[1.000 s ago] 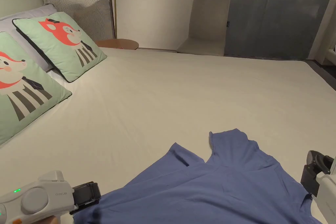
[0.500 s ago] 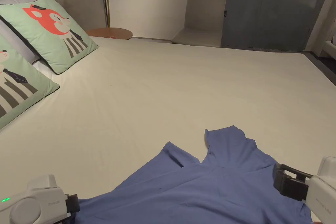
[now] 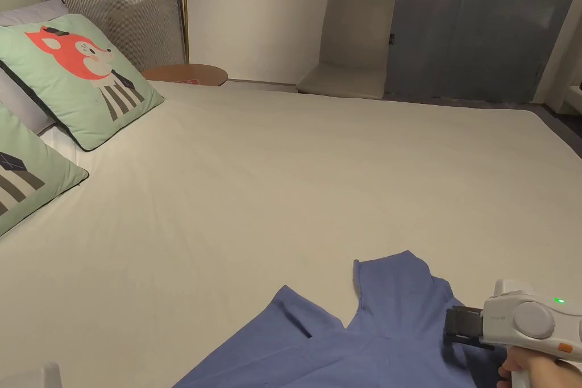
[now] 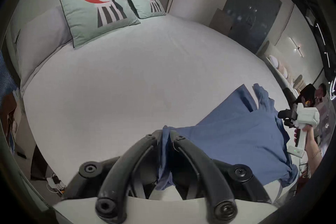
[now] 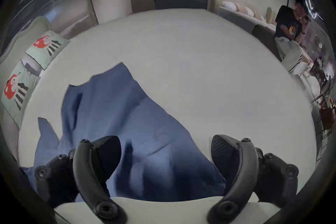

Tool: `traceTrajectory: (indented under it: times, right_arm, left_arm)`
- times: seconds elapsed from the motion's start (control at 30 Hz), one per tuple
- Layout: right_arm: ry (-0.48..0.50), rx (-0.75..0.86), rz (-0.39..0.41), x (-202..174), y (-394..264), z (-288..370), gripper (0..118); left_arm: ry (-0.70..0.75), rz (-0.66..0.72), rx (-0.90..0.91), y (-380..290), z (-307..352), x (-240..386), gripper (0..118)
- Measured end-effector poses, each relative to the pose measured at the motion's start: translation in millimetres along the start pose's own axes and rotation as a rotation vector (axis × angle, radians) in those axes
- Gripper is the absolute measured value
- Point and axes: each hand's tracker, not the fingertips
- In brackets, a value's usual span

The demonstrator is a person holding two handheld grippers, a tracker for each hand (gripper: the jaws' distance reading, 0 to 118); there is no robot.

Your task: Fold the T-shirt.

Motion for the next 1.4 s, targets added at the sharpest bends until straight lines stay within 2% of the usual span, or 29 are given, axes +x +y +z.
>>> traceTrajectory:
  times: [0.07,0.1,0.13,0.17,0.2,0.23,0.27,0.33,0.5,0.77,0.97,1.2,1.4]
  right_arm:
    - [-0.017,-0.015,0.000,-2.2,-2.0,-6.7,89]
    - [-0.039,0.006,0.028,-4.5,-6.3,-3.4,87]
    - [-0.027,0.035,0.055,-6.5,-8.2,1.0,72]
    - [0.008,0.063,0.084,-7.7,-11.0,7.7,49]
    - [0.025,0.080,0.118,-9.5,-14.3,15.5,18]
    - [0.026,0.100,0.147,-11.1,-17.9,22.8,3]
    - [0.002,0.152,0.160,-11.1,-24.2,32.9,3]
    - [0.067,0.235,0.141,-6.2,-35.2,60.4,3]
    - [0.113,0.489,0.080,6.0,-71.0,158.3,3]
    - [0.046,0.799,0.034,18.8,-138.9,291.4,3]
    - [0.012,0.948,-0.023,27.6,-172.9,351.1,3]
    - [-0.016,1.048,0.006,33.3,-153.6,397.7,3]
    - [-0.017,1.177,-0.014,31.6,-105.7,441.3,3]
  left_arm:
    - [0.003,0.004,-0.006,-0.4,0.0,2.2,4]
    - [0.014,-0.005,-0.006,-1.8,0.0,3.5,4]
    - [0.020,-0.010,-0.004,-2.4,0.3,3.9,4]
    - [0.023,-0.014,-0.003,-1.6,0.5,3.5,4]
    - [0.024,-0.017,-0.002,-1.5,1.0,3.8,4]
    - [0.025,-0.019,0.000,-1.3,1.7,4.5,4]
    - [0.023,-0.020,0.004,-1.0,3.4,5.8,4]
    - [0.012,-0.023,0.015,2.1,8.7,6.5,4]
    - [-0.044,-0.044,0.130,9.8,39.4,14.2,4]
    - [-0.104,-0.132,0.401,4.1,110.4,33.6,4]
    - [-0.166,-0.147,0.577,-9.5,155.1,45.4,4]
    - [-0.215,-0.146,0.670,23.6,191.7,63.6,4]
    - [-0.246,-0.178,0.787,82.2,230.1,91.2,4]
